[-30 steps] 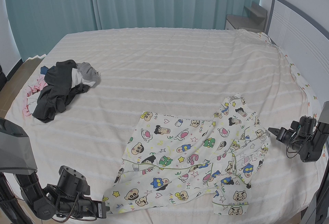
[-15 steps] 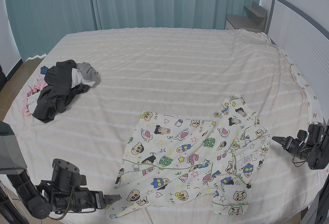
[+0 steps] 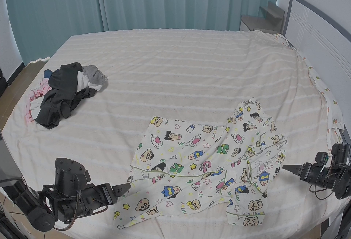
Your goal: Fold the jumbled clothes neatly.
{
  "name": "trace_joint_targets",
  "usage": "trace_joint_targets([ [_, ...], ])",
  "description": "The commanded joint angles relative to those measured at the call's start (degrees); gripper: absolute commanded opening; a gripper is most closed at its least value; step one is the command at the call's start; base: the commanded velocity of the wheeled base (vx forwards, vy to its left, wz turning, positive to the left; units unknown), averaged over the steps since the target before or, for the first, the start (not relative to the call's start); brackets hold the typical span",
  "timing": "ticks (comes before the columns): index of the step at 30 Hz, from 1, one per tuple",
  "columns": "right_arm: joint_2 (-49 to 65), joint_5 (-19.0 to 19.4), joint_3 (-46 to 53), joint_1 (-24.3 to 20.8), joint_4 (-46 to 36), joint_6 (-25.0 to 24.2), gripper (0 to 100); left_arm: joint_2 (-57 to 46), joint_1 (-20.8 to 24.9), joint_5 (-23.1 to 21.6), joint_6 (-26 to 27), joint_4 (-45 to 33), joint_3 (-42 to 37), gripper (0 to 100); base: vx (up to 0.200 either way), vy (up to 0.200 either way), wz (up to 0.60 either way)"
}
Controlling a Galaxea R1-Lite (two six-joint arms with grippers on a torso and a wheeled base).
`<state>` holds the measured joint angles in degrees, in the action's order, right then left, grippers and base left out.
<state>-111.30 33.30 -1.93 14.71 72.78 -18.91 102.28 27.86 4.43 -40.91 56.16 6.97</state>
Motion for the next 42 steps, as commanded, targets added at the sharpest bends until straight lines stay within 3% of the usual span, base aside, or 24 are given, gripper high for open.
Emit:
trace_joint_targets([
  [1, 1.44, 0.01, 1.93, -3.82, 0.0, 0.1, 100, -0.24, 1.41, 1.9, -1.8, 0.35, 0.23, 100, -0.2, 0.0, 0.0],
  [7, 1.17, -0.35, 1.84, -6.8, 0.0, 0.1, 100, -0.5, 1.5, 2.08, -3.91, 0.62, 0.15, 100, -0.2, 0.0, 0.0],
  [14, -8.49, -1.66, 1.49, -11.02, 3.42, 0.1, 100, 0.29, 1.5, 1.64, -7.43, 0.97, 0.67, 100, -0.2, 0.0, 0.0],
  [18, -16.49, -7.9, 0.78, -14.98, 12.74, -0.43, 100, 2.66, 1.5, 1.2, -9.27, 3.43, 0.59, 100, -0.05, 0.0, 0.0],
  [19, -19.13, -11.33, -0.71, -17.09, 15.46, -0.78, 100, 4.24, 1.41, 0.85, -10.42, 4.48, 0.59, 100, 0.0, 0.0, 0.0],
  [22, -21.41, -17.31, -5.46, -21.66, 15.02, -3.07, 100, 8.64, 1.06, 0.85, -11.65, 8.17, 0.06, 100, 0.0, 0.0, 0.0],
  [24, -21.85, -17.48, -6.6, -22.8, 15.02, -5.44, 100, 10.05, 0.97, 1.02, -11.65, 9.76, -0.29, 100, 0.0, 0.0, 0.0],
  [25, -22.38, -17.66, -9.5, -24.56, 15.02, -9.39, 100, 11.72, 0.88, 0.94, -11.65, 13.36, -1.44, 100, 0.0, 0.0, 0.0],
  [27, -22.73, -18.1, -12.31, -25.79, 14.5, -10.01, 100, 13.21, 0.88, 0.58, -11.73, 17.84, -3.02, 100, 0.0, 0.0, 0.0],
  [36, -25.55, -19.59, -14.95, -27.63, 12.21, -10.01, 100, 22.0, 0.09, 0.67, -11.65, 33.66, -6.89, 100, 0.0, 0.0, 0.0],
  [42, -25.28, -21.35, -14.95, -25.52, 13.35, -9.83, 100, 21.82, -0.17, 0.41, -11.73, 33.84, -6.89, 100, 0.0, 0.0, 0.0],
])
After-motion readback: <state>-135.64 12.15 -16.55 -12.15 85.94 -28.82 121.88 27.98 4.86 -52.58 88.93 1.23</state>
